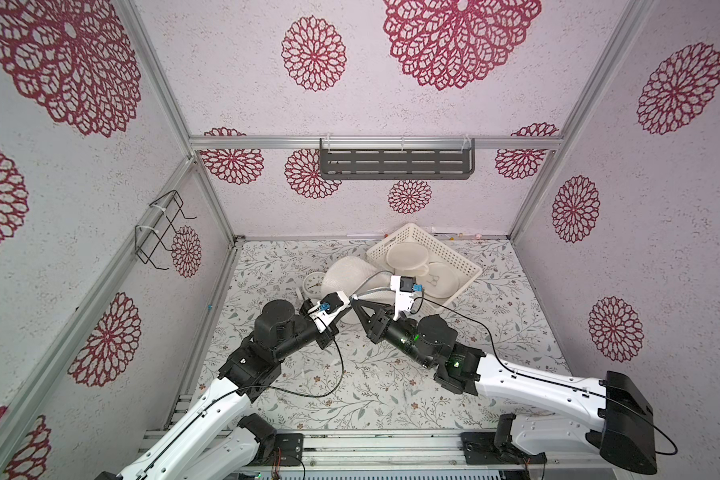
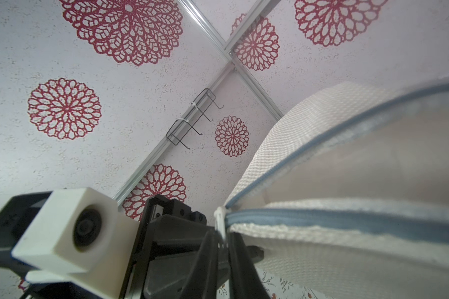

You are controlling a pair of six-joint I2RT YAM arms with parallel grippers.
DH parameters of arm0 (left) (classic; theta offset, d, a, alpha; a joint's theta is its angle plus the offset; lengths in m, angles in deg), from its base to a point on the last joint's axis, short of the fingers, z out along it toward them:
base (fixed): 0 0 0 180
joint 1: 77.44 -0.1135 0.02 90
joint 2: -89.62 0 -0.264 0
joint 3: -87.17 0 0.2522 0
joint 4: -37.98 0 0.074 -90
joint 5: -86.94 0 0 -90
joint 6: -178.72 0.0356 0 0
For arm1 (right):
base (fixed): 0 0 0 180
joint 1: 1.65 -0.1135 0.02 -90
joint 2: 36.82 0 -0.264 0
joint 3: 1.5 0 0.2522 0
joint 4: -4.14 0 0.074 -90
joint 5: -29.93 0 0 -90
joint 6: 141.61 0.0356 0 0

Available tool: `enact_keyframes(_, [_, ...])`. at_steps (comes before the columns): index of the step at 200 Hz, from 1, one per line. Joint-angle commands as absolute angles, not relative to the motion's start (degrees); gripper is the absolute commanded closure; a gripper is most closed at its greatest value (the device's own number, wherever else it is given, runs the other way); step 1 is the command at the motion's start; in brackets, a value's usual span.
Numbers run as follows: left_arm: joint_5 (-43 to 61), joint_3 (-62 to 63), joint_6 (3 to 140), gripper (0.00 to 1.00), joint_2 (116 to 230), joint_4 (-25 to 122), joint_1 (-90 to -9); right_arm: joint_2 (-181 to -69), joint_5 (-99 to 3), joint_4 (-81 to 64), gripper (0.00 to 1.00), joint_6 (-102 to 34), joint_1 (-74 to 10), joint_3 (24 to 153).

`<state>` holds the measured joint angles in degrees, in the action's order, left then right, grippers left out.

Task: Turn the laundry bag inside out
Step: Zip the zipper on the laundry bag.

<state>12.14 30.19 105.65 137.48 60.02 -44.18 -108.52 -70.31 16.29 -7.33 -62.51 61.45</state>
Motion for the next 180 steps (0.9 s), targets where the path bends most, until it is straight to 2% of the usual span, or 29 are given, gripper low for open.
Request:
enact_keyframes(1, [11.5, 30.4, 106.7, 1.0, 137.2, 59.8, -43.7, -107.8, -70.9, 18.5, 0.85, -7.0, -62.1, 63.7])
enact_keyframes(39, [11.5, 30.3, 107.3, 1.0, 137.2, 60.3, -43.6, -107.8, -71.8, 18.2, 0.87, -6.8, -62.1, 63.7])
enact_keyframes(82, [10.5, 30.2, 107.9, 1.0, 137.1, 61.2, -43.5, -107.3, -73.5, 16.2, 1.0, -6.6, -62.1, 63.8])
enact_keyframes(93, [9.8, 30.2, 108.3, 1.0, 137.1, 61.7, -43.5, -106.8, -74.4, 14.9, 1.0, -6.4, -62.0, 63.8])
enact_keyframes(147, [4.5, 29.9, 113.0, 1.0, 136.0, 66.8, -43.5, -102.2, -79.5, -2.9, 1.0, -3.7, -59.7, 65.3])
enact_keyframes(180, [5.0, 30.3, 114.8, 1.0, 134.8, 68.2, -43.6, -99.1, -76.5, -12.5, 1.0, -3.8, -55.9, 65.3])
